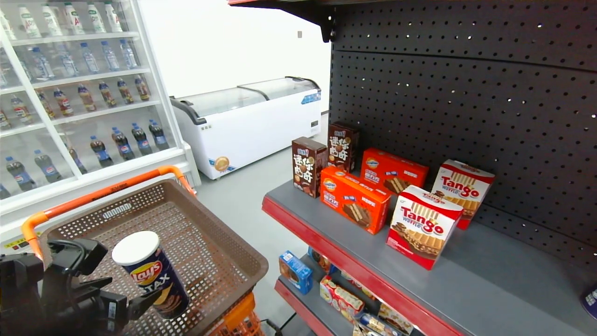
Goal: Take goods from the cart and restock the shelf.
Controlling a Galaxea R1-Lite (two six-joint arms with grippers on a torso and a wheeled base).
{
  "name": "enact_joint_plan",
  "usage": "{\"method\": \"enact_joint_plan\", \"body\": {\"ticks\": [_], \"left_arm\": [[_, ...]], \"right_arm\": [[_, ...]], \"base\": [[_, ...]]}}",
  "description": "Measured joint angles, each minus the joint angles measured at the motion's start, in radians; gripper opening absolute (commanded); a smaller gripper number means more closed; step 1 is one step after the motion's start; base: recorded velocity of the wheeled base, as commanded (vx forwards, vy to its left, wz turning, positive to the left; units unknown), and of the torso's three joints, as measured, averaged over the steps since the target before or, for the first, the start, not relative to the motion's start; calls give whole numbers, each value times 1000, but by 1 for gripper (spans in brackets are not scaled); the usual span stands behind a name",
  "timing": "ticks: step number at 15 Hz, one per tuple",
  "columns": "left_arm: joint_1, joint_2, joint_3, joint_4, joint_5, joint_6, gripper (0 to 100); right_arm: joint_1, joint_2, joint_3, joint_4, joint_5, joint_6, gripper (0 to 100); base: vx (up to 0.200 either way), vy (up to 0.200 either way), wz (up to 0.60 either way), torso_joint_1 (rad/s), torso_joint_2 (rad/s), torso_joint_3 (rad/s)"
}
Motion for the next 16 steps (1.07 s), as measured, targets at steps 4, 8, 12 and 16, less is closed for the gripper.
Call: {"method": "enact_joint_plan", "body": {"ticks": [4,8,12,16], "left_arm": [[2,89,-47,-49,-21,0,100],[-3,187,-112,-61,-81,0,100],[-15,260,-146,-121,-83,0,100],[-46,327,-140,-252,-86,-2,100]], "right_arm": [[0,0,0,0,0,0,100],[0,0,0,0,0,0,100],[0,0,0,0,0,0,100],[0,0,0,0,0,0,100]], "base": [[0,0,0,0,0,0],[0,0,0,0,0,0],[0,0,0,0,0,0],[0,0,0,0,0,0]]}}
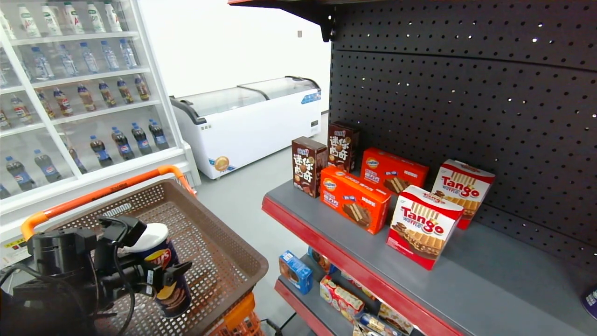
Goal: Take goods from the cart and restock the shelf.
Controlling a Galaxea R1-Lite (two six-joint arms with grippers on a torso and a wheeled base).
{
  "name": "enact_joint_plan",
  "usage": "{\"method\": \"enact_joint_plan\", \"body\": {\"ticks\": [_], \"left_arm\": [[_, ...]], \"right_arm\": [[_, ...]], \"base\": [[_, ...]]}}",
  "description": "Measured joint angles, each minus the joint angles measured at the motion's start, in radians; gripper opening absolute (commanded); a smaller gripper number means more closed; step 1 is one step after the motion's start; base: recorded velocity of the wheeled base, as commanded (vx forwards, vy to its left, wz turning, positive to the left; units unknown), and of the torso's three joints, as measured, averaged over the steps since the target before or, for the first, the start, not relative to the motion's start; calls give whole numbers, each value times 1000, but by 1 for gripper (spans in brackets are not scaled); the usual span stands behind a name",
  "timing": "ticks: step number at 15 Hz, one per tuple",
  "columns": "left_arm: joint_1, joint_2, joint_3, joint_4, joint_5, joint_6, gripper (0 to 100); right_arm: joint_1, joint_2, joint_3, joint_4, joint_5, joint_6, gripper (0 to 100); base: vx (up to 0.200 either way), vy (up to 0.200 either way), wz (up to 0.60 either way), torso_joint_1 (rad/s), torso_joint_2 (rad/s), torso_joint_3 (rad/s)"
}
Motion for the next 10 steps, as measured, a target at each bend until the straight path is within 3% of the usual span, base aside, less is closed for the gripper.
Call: {"method": "enact_joint_plan", "body": {"ticks": [7,8,10], "left_arm": [[-10,53,2,-20,1,1,100],[-11,55,-2,-20,2,2,0],[-17,57,-7,-18,3,0,0]], "right_arm": [[0,0,0,0,0,0,100],[0,0,0,0,0,0,100],[0,0,0,0,0,0,100]], "base": [[0,0,0,0,0,0],[0,0,0,0,0,0],[0,0,0,0,0,0]]}}
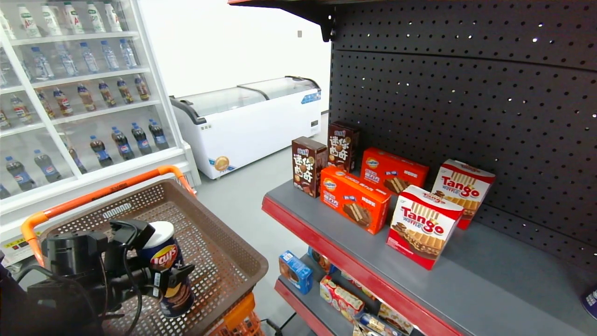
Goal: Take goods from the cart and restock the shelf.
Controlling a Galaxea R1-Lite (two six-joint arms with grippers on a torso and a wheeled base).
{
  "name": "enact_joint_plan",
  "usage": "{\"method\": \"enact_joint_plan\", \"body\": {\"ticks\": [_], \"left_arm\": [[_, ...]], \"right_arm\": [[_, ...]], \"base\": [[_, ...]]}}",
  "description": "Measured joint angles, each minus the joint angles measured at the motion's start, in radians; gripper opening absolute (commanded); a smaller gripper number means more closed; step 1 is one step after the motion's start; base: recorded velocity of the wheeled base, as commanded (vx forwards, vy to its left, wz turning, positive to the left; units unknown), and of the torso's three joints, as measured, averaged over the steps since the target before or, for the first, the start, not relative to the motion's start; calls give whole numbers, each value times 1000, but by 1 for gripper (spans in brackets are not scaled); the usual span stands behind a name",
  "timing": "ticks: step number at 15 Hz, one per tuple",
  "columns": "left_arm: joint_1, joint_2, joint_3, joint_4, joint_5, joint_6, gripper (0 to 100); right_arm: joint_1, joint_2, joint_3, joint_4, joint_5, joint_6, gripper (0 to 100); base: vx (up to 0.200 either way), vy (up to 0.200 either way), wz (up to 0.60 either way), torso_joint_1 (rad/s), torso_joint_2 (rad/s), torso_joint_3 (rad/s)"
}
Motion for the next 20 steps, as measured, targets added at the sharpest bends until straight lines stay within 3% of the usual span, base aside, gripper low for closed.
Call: {"method": "enact_joint_plan", "body": {"ticks": [7,13,16,20], "left_arm": [[-15,-24,-1,19,31,-1,0],[-32,-229,-12,64,57,-7,0],[-36,-353,-38,251,64,-25,0],[-40,-670,-109,718,85,-56,0]], "right_arm": [[0,0,0,0,0,0,100],[0,0,0,0,0,0,100],[0,0,0,0,0,0,100],[0,0,0,0,0,0,100]], "base": [[0,0,0,0,0,0],[0,0,0,0,0,0],[0,0,0,0,0,0],[0,0,0,0,0,0]]}}
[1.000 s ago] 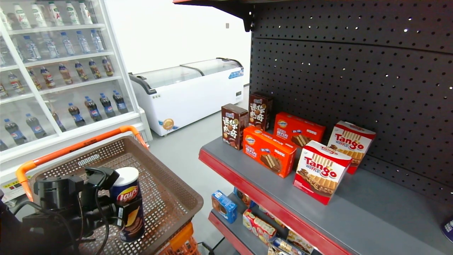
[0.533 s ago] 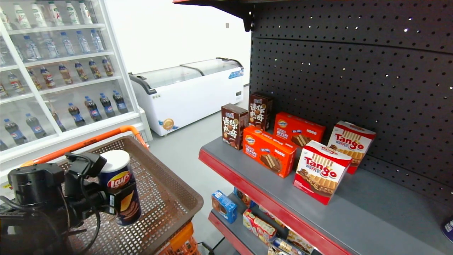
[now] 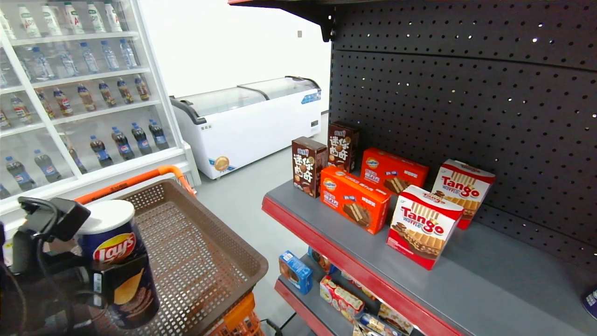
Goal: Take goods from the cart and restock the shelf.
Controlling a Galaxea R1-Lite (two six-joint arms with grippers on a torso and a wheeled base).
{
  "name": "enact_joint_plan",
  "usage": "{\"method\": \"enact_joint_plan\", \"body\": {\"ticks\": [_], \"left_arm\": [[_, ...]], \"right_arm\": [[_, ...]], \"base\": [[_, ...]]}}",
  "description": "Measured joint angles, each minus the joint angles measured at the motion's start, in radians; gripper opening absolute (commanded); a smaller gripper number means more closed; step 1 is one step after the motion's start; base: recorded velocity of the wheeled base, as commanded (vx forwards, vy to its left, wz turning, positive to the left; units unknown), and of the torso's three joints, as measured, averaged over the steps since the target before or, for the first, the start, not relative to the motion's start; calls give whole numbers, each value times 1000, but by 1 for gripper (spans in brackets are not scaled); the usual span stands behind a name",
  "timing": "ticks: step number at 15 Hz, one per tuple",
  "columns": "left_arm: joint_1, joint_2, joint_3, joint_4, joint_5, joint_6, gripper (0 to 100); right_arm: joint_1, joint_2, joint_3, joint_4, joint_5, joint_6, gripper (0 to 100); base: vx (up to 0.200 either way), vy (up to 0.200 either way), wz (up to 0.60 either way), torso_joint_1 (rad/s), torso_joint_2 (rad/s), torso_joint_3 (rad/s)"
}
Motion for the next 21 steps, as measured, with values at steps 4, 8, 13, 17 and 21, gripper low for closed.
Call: {"method": "enact_joint_plan", "body": {"ticks": [4,8,13,17,21], "left_arm": [[-33,-297,-26,269,12,-60,0],[-34,-529,-13,433,32,-112,0],[-31,-732,20,460,64,-145,0],[-39,-899,39,462,61,-126,0],[-36,-1007,39,480,64,-124,0]], "right_arm": [[0,0,0,0,0,0,100],[0,0,0,0,0,0,100],[0,0,0,0,0,0,100],[0,0,0,1,2,-1,100],[0,0,0,1,4,-1,100]], "base": [[0,0,0,0,0,0],[0,0,0,0,0,0],[0,0,0,0,0,0],[0,0,0,0,0,0],[0,0,-450,-1,3,3]]}}
